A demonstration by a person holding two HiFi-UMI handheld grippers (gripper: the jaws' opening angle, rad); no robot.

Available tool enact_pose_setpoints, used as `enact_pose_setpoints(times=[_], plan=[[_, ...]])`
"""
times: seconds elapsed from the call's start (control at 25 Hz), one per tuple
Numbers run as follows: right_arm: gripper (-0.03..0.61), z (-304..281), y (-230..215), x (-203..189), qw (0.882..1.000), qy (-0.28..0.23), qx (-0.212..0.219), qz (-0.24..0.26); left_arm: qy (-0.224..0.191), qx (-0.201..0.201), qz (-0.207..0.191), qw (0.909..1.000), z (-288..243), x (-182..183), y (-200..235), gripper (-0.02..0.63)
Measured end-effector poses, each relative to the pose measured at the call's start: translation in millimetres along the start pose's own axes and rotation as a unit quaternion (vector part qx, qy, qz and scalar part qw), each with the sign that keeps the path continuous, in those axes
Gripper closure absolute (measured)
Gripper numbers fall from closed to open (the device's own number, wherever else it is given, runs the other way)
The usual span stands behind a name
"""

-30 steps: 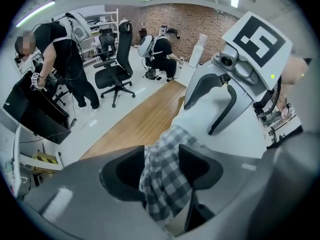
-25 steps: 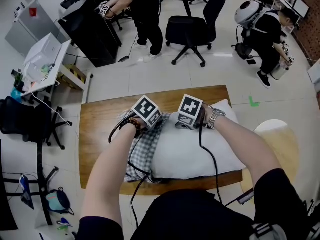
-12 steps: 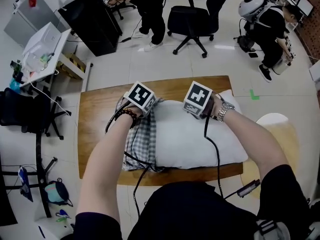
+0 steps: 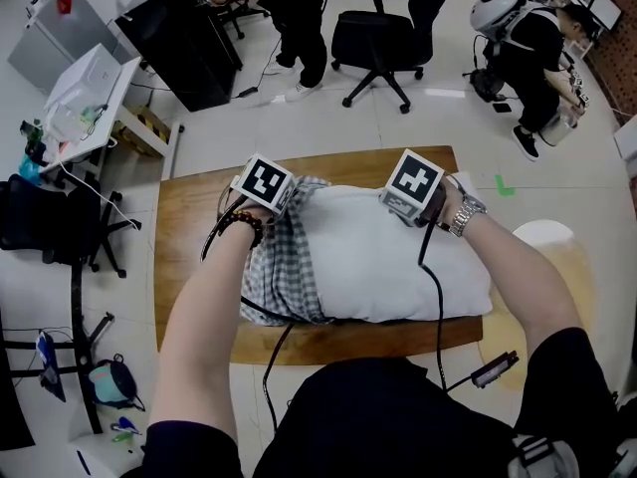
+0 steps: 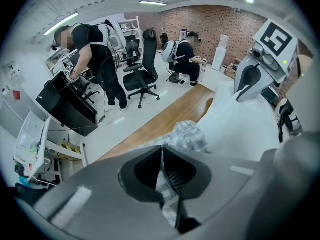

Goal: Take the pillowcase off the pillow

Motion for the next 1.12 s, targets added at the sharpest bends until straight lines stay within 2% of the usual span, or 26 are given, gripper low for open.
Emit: enact_pose_setpoints(times=[0.08, 0.12, 0.28, 0.32, 0.4, 0.48, 0.52, 0.6, 0.64, 0.72, 0.8, 1.04, 1.12], plan=[[0.568, 5.2, -2.1, -3.8, 1.000, -0.002, -0.003, -0.006, 0.028, -0.005, 0.014, 0.9995, 6.0, -11.3, -0.8, 0.603], [0.568, 7.8, -3.7, -6.0, 1.000, -0.003, -0.004, -0.009, 0.022, 0.002, 0.014, 0.9997, 5.6, -9.2, 3.5, 0.603], [0.568, 15.0, -12.0, -16.4, 1.000, -0.010, -0.007, -0.023, -0.053, 0.056, -0.001, 0.9970, -5.5, 15.2, 34.6, 0.603], [0.568, 15.5, -14.2, -19.0, 1.000, -0.010, -0.008, -0.026, -0.060, 0.063, -0.001, 0.9962, -7.3, 16.3, 39.5, 0.603], [0.568, 16.0, -18.1, -22.9, 0.999, -0.012, -0.010, -0.032, -0.046, 0.062, 0.011, 0.9970, -5.2, 7.6, 41.1, 0.603], [0.568, 16.7, -20.8, -24.9, 0.999, -0.014, -0.010, -0.037, -0.068, 0.073, 0.008, 0.9949, -8.1, 13.0, 49.1, 0.603], [0.568, 16.7, -21.8, -25.7, 0.999, -0.015, -0.011, -0.039, -0.064, 0.073, 0.011, 0.9952, -7.6, 10.2, 49.2, 0.603], [0.568, 16.1, -23.2, -27.2, 0.999, -0.016, -0.012, -0.044, -0.013, 0.056, 0.032, 0.9979, -0.6, -11.5, 40.2, 0.603], [0.568, 15.5, -23.7, -27.6, 0.999, -0.016, -0.012, -0.046, -0.012, 0.057, 0.033, 0.9978, -0.8, -13.4, 41.8, 0.603], [0.568, 14.5, -25.0, -28.4, 0.999, -0.018, -0.013, -0.049, -0.068, 0.081, 0.018, 0.9943, -9.1, 4.5, 56.6, 0.603], [0.568, 14.0, -25.9, -28.8, 0.999, -0.017, -0.012, -0.047, -0.092, 0.087, 0.016, 0.9918, -10.6, 13.7, 59.2, 0.603], [0.560, 7.0, -25.3, -26.6, 1.000, -0.016, -0.011, -0.024, -0.142, 0.038, 0.024, 0.9888, 3.8, 33.4, 33.8, 0.597], [0.535, 5.1, -24.7, -23.4, 0.999, -0.024, -0.018, -0.014, -0.162, 0.028, 0.031, 0.9859, 10.3, 37.1, 29.5, 0.581]])
Point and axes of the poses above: the fingertips, and each gripper's own axes: z backward along the fingers, y to its left, x out of its top, the point moved 1 cm from there along z, backward along the fingers, and after that the axes turned 13 degrees about x, right-handed, at the moved point
